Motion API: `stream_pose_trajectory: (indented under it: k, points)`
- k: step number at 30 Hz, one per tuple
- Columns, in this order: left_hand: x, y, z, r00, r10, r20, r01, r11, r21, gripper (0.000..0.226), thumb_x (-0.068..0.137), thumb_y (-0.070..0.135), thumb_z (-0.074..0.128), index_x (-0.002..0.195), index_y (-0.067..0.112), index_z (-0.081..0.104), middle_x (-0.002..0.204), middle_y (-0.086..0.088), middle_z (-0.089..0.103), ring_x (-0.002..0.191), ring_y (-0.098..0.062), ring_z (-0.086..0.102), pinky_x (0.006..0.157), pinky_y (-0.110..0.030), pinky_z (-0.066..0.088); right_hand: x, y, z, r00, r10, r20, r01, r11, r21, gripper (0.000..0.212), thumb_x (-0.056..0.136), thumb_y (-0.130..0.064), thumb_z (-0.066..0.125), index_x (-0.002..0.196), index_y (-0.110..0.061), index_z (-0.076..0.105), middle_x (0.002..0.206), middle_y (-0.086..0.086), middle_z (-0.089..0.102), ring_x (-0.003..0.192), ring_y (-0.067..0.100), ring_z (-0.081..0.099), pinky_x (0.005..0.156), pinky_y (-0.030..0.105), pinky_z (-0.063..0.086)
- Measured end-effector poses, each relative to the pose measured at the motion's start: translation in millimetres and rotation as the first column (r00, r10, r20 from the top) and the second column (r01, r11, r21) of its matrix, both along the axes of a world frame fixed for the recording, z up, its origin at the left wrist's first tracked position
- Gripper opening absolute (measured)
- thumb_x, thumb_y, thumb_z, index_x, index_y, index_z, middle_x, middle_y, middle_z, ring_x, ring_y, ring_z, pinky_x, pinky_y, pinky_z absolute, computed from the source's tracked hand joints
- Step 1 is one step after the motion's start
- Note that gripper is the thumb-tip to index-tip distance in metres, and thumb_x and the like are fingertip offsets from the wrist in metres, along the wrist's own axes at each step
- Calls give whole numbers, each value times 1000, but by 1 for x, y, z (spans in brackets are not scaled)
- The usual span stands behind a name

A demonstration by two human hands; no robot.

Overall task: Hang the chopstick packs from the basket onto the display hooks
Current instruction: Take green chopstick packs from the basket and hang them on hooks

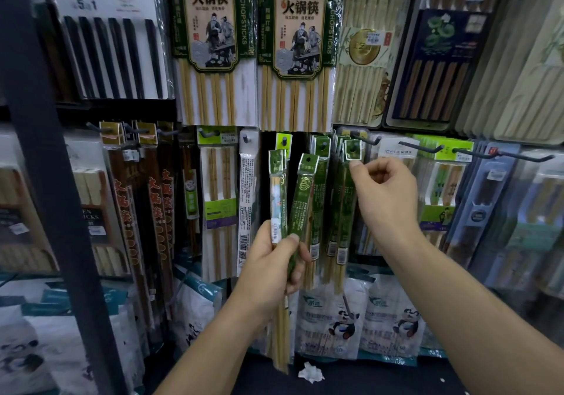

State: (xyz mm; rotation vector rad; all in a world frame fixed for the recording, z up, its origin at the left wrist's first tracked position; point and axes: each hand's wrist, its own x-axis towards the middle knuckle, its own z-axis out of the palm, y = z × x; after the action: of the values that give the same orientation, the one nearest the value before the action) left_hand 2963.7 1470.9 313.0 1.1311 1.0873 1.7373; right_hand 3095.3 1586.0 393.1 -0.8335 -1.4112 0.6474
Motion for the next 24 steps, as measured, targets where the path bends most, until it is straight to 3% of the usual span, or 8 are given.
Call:
stream_pose_trajectory:
  k: [2,4,9,12,15,18,21,24]
  points:
    - [1,2,-2,999,-16,-29,17,1000,15,17,107,14,49,101,28,57,78,-6,65,57,-14,53,46,-25,41,-2,-11,-5,996,87,17,-87,996,12,26,97,-34,66,81,-13,64,59,-7,51,53,0,45,52,15,39]
    - [3,3,-3,999,-42,-25,43,998,39,4,108,12,49,108,16,49,78,-4,68,59,-15,58,47,-25,44,-5,-22,-8,982,185,39,-186,983,4,27,98,-34,64,78,-16,69,63,4,57,57,5,49,55,19,43]
    - [7,4,-5,996,-69,-59,75,992,98,5,107,11,49,112,12,48,83,-7,73,65,-20,66,50,-28,49,-11,-33,-7,951,310,13,-310,951,-20,27,99,-30,64,79,-14,69,62,-1,54,56,6,52,53,15,44]
    - [6,5,-6,997,-80,-4,81,994,75,6,106,14,51,111,11,54,92,-10,77,80,-24,74,63,-31,60,-9,-29,-6,955,293,-46,-294,955,-39,25,99,-27,64,76,-15,66,60,-3,51,54,6,50,50,15,42]
    - [1,8,-9,998,34,-53,-34,999,0,13,106,19,54,102,15,66,96,0,79,88,-15,75,73,-26,60,-4,-22,4,956,259,-140,-273,958,-89,29,98,-24,64,70,-24,66,60,-4,49,54,6,48,47,16,39]
    - [-4,8,-8,996,64,-60,-64,998,-8,18,107,17,53,97,13,67,83,2,74,74,-12,67,66,-24,56,2,-11,11,967,213,-141,-229,967,-111,36,100,-27,62,65,-19,63,64,10,41,55,16,39,45,18,34]
    - [-4,5,-4,999,29,-22,-29,1000,7,18,107,16,52,103,8,67,73,0,67,60,-13,61,54,-25,52,3,-4,11,979,185,-91,-194,975,-105,43,102,-33,60,74,0,52,70,9,33,63,22,30,46,15,35]
    - [-1,4,-3,1000,2,-21,-1,1000,21,19,108,16,50,112,14,68,72,-3,66,56,-15,58,49,-26,49,3,-1,12,984,161,-71,-167,982,-93,43,102,-32,60,64,-15,48,69,8,31,64,21,30,48,8,37]
